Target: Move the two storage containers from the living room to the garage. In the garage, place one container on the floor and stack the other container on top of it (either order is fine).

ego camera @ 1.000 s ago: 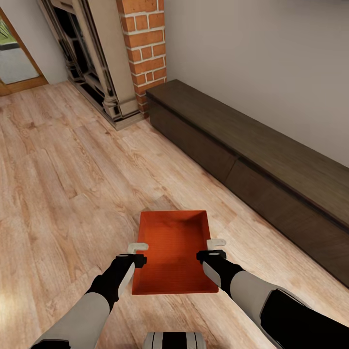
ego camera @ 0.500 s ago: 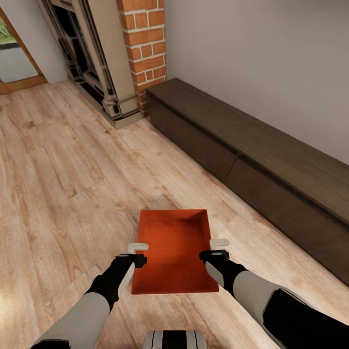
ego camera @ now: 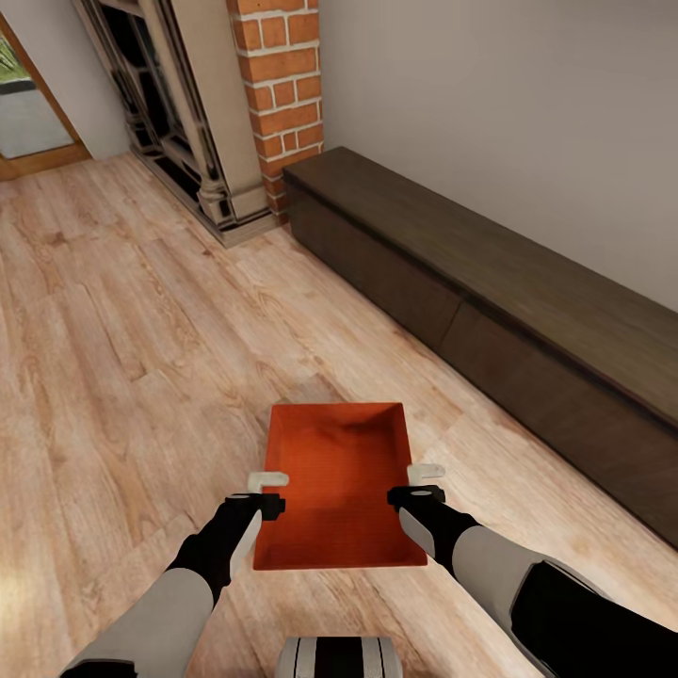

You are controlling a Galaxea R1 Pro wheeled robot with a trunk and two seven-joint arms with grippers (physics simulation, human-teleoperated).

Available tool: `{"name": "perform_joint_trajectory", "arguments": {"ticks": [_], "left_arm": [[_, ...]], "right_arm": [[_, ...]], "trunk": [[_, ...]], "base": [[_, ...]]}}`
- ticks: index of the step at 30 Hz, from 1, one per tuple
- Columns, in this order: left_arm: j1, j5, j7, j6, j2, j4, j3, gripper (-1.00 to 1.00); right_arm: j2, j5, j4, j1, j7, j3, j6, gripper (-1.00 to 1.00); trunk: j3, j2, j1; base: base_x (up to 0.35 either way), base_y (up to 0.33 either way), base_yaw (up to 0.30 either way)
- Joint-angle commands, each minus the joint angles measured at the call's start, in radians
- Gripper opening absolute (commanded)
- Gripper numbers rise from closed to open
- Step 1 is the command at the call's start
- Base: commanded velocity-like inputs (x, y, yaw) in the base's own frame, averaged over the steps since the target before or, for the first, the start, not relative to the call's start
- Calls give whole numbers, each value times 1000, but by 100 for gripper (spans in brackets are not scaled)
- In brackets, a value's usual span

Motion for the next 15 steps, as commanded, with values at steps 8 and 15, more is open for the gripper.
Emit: {"name": "perform_joint_trajectory", "arguments": {"ticks": [8, 15], "left_arm": [[0, -4, 1, 6, -1, -2, 1, 100], [0, -4, 1, 6, -1, -2, 1, 100]], "right_arm": [[0, -4, -2, -1, -6, 8, 6, 100], [0, -4, -2, -1, -6, 8, 7, 100]], "trunk": [[-26, -56, 31], [-48, -105, 57]], "base": [[0, 0, 0], [0, 0, 0]]}}
